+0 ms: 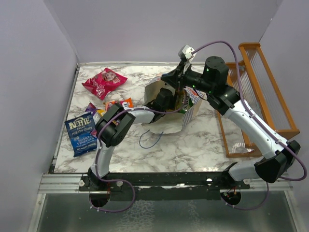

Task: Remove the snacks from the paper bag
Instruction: Adjust the paper bag at the center of the board.

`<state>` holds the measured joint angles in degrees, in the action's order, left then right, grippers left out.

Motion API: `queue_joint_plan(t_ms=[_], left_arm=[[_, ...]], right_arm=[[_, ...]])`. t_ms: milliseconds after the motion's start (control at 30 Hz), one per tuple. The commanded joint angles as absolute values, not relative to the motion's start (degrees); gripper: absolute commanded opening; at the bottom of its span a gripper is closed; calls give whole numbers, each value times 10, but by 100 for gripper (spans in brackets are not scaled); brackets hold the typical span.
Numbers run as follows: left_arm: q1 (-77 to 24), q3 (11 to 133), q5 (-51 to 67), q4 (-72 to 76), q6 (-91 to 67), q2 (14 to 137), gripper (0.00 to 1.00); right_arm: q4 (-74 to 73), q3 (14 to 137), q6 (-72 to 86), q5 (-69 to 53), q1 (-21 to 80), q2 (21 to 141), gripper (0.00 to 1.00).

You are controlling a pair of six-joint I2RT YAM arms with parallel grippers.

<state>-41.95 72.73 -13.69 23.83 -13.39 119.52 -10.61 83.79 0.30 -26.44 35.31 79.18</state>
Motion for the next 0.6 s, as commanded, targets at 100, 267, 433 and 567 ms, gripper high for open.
queue_joint_plan(t_ms=[100,267,433,567], left_arm=[[-419,734,-114,194,-153,1165,25],[-424,722,-114,183,-162,1120,13],[-434,713,-112,162,-165,1083,6],[-450,702,-112,154,-165,1054,3]], right_arm=[[-101,825,-6,-254,357,773,2],[-81,802,2,-243,357,770,2],[-74,794,-1,-220,357,769,2],[-82,797,-15,-205,357,769,2]])
